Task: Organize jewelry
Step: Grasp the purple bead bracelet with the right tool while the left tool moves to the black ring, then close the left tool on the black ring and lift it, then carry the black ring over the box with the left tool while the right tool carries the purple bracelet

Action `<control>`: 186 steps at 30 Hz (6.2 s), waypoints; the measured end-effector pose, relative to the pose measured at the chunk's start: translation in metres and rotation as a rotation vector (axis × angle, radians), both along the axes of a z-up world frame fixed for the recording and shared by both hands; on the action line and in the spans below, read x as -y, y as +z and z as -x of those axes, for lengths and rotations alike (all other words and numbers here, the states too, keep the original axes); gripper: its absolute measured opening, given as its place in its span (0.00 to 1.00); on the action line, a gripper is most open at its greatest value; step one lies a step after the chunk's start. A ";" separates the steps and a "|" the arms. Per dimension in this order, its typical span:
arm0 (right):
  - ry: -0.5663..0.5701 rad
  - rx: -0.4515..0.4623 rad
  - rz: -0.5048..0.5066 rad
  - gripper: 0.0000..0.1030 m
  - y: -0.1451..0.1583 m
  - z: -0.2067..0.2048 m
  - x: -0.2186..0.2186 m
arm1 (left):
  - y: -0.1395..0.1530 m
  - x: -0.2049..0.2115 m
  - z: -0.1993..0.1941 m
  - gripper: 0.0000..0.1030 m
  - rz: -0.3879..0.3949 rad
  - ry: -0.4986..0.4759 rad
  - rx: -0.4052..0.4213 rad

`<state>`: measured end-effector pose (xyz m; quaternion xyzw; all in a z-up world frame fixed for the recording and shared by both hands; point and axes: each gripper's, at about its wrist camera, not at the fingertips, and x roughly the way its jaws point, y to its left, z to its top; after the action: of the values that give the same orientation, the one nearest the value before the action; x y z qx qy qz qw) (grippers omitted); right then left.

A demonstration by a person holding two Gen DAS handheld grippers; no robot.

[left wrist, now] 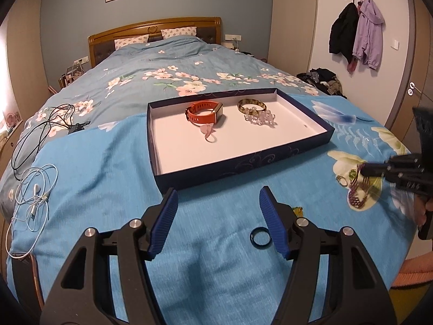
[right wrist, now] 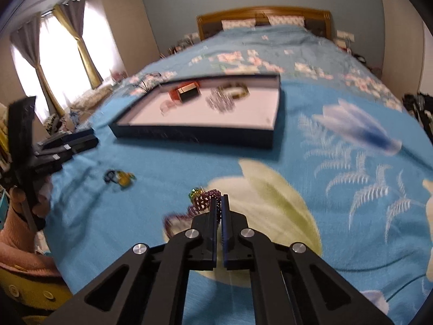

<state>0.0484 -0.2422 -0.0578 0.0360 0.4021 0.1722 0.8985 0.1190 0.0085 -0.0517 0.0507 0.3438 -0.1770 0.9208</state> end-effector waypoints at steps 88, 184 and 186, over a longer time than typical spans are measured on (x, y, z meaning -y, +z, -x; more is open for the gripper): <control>0.052 0.239 -0.061 0.01 0.067 -0.047 -0.027 | 0.036 0.031 -0.009 0.22 -0.004 -0.066 0.068; -0.016 0.043 -0.072 0.02 0.014 -0.170 -0.035 | -0.007 0.059 -0.126 0.22 -0.063 -0.002 -0.077; -0.020 0.035 -0.067 0.02 0.011 -0.172 -0.034 | -0.010 0.060 -0.130 0.22 -0.066 -0.001 -0.084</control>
<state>0.2205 -0.2079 -0.0466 0.0671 0.3798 0.1771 0.9055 0.2485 -0.0516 -0.0613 0.0738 0.3877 -0.1680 0.9033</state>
